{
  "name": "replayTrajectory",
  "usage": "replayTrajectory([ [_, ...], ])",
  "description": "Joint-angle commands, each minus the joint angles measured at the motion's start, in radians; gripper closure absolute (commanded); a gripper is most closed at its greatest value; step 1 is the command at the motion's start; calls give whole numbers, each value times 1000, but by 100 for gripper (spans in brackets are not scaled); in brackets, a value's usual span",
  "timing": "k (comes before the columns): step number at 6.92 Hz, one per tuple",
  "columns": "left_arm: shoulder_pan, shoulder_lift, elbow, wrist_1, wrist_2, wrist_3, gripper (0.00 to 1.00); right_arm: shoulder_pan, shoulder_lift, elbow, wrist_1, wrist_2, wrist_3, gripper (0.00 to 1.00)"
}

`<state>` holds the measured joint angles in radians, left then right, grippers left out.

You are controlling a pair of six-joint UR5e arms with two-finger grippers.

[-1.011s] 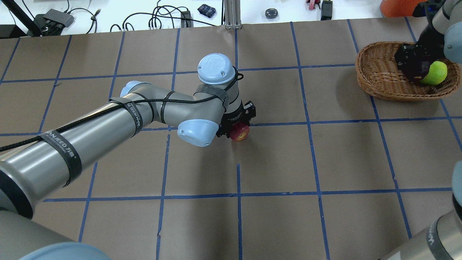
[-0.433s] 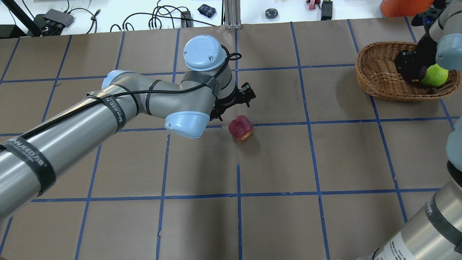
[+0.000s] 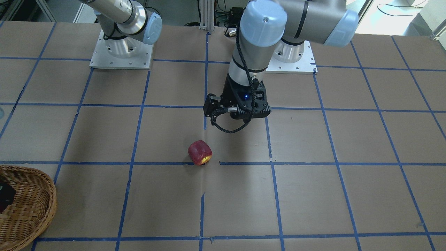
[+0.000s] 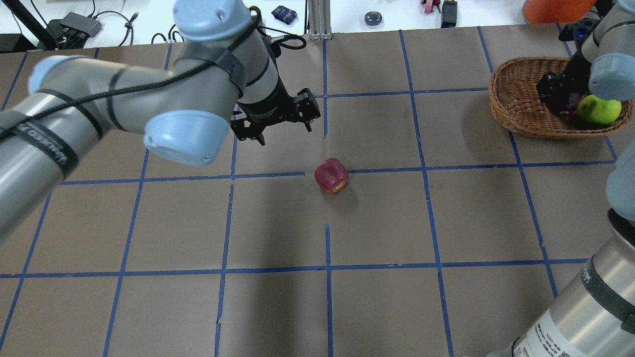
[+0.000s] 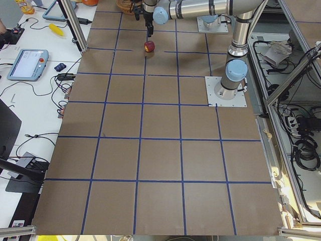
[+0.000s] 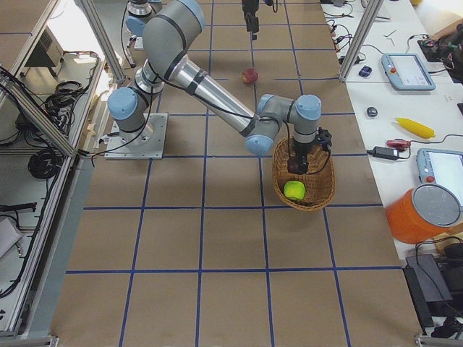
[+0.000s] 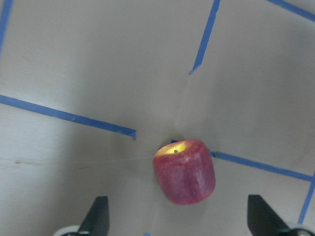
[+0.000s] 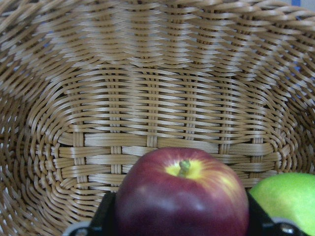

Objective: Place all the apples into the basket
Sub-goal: 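Withdraw the left arm to rest while the right gripper returns toward the red apple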

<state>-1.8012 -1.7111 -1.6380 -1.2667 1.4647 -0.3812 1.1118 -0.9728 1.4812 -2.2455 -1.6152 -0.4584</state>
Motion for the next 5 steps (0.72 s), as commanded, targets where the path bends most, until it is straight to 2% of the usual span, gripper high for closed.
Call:
replayTrajectory([
  [1,129,117,76,-330,6,320,0,-1,5,-1,-6,-9,-3,0],
  [2,150,157,69,-348,102,391,0,0,-9,-5,1,-14,1,0],
  [3,164,172,58,-341,167,437,0,20,-80,4,41,-2,12,0],
  [4,177,180,55,-339,166,447,0,111,-151,4,169,17,55,0],
  [5,184,180,56,-330,166,456,0,214,-194,14,247,18,172,0],
])
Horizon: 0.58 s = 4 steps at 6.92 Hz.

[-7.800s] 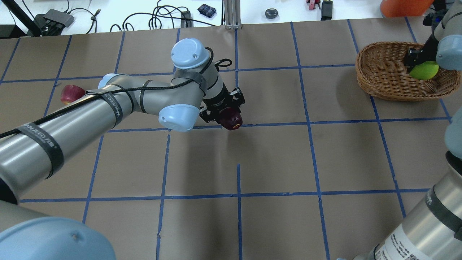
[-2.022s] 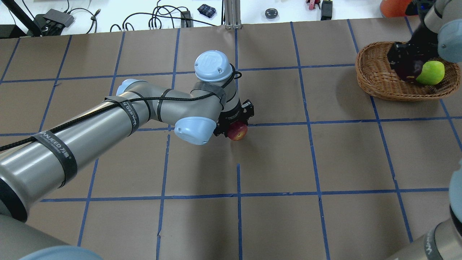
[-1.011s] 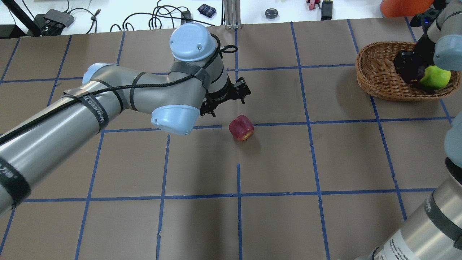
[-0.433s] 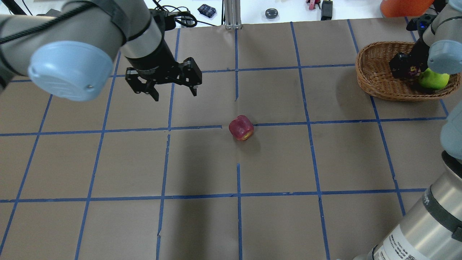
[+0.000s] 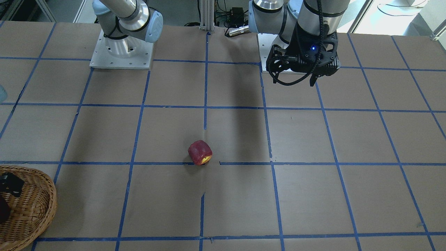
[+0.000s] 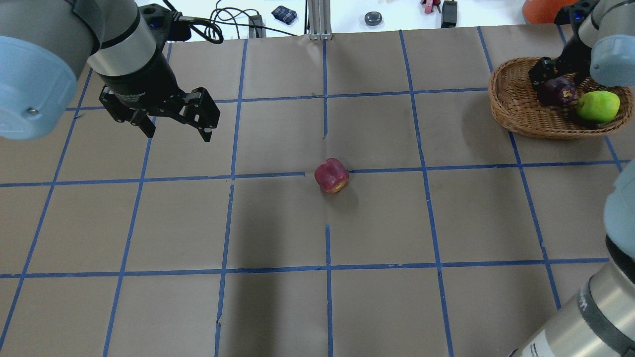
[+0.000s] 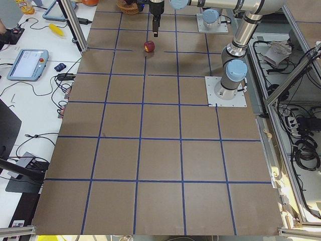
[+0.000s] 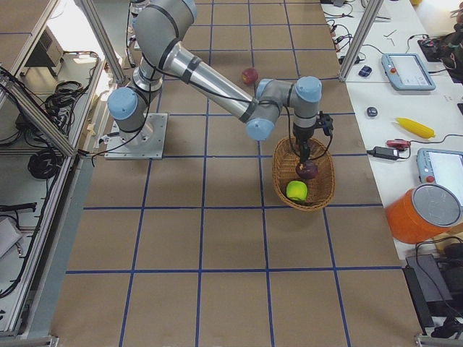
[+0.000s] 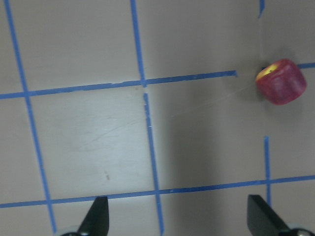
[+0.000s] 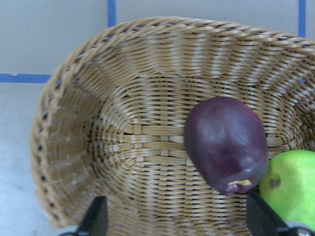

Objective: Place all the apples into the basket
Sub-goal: 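Withdraw the left arm to rest while the right gripper returns toward the red apple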

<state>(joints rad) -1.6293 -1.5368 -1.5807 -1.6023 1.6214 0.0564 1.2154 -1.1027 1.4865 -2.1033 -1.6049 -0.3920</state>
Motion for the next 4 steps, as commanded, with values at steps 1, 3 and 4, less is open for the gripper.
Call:
replayTrajectory([
  [1,32,3,1,22,0,57,0,233,-110,12,177,11,122,0],
  [3,71,-8,22,18,-32,57,0,465,-71,21,167,11,311,0],
  [4,72,-5,15,16,-34,54,0,537,-51,37,166,10,403,0],
])
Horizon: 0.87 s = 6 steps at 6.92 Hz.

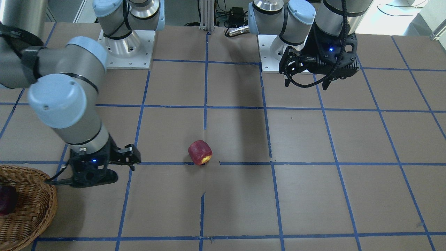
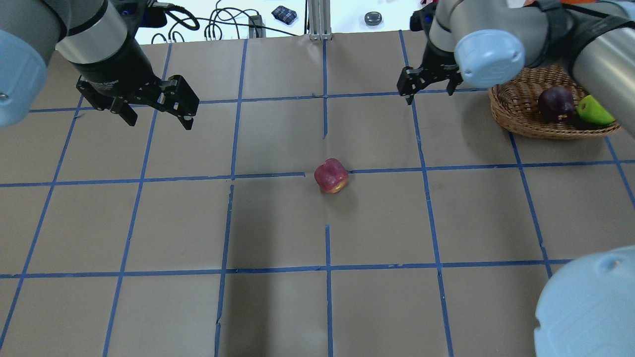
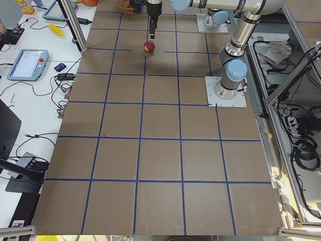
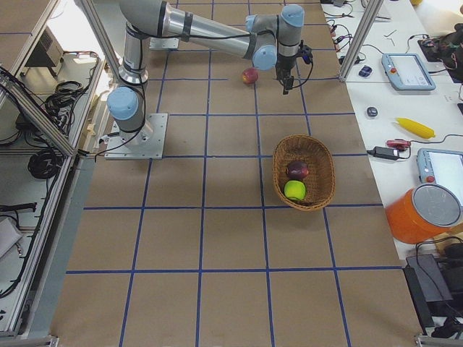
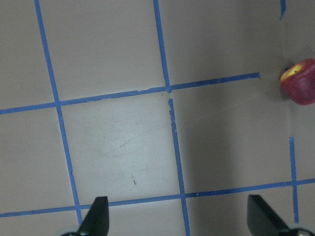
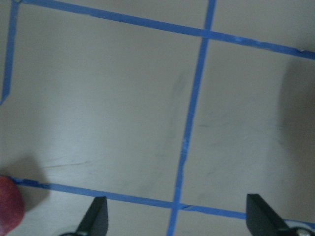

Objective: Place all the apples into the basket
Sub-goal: 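Lower the right gripper and grasp the last red apple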

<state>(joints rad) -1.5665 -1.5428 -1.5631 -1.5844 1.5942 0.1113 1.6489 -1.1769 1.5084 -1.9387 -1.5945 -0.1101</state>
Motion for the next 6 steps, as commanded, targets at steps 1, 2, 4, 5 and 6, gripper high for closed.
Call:
replayTrajectory([
  [1,10,7,-8,-2,-8,-2,0,162,60,30,-24,-7,132,0],
  [2,13,6,-8,-2,-8,-2,0,189,83,32,-69,1,130,0],
  [4,11,4,-5,-2,-8,-2,0,256,91,32,-60,-1,127,0],
  [5,11,4,-2,-2,-8,-2,0,284,92,39,-59,-5,129,0],
  [6,11,4,-3,-2,-8,-2,0,298,92,50,-57,1,129,0],
])
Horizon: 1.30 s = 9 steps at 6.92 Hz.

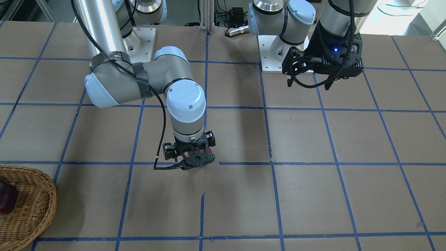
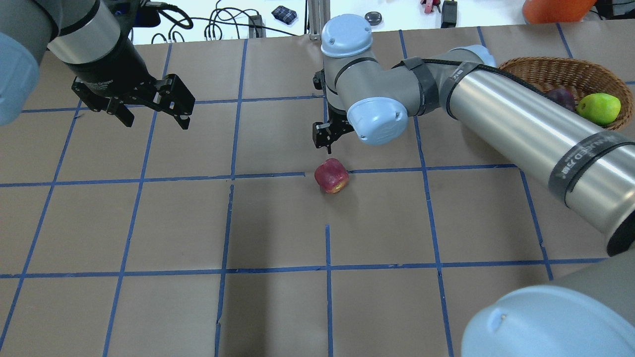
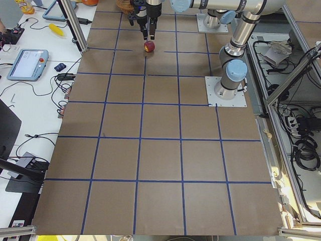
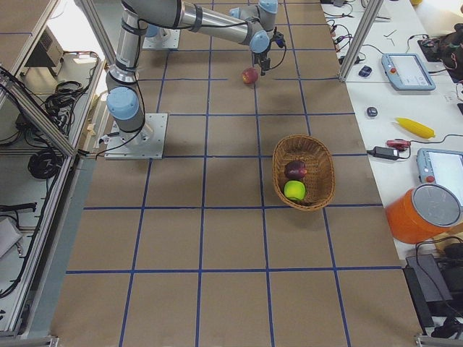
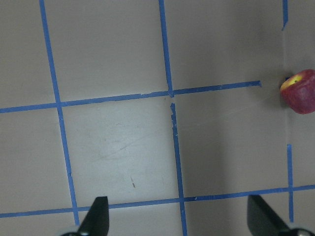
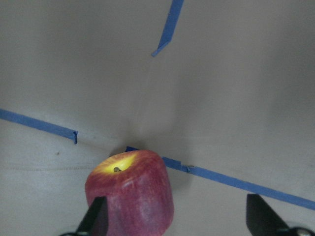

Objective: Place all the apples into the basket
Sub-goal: 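Lower the right gripper and grasp the last red apple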

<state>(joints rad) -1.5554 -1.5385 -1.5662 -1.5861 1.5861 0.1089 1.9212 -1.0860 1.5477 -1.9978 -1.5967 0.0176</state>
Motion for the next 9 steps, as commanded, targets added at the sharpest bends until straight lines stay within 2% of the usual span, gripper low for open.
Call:
replayTrajectory([
  [1,0,0,-2,0,0,0,0,35,3,31,-1,4,-1,0],
  [3,0,1,-3,0,0,0,0,33,17,80,-13,27,2,0],
  [6,0,3,-8,0,0,0,0,33,32,69,-16,60,1,0],
  [9,0,4,-9,0,0,-3,0,30,66,68,-75,58,1,0],
])
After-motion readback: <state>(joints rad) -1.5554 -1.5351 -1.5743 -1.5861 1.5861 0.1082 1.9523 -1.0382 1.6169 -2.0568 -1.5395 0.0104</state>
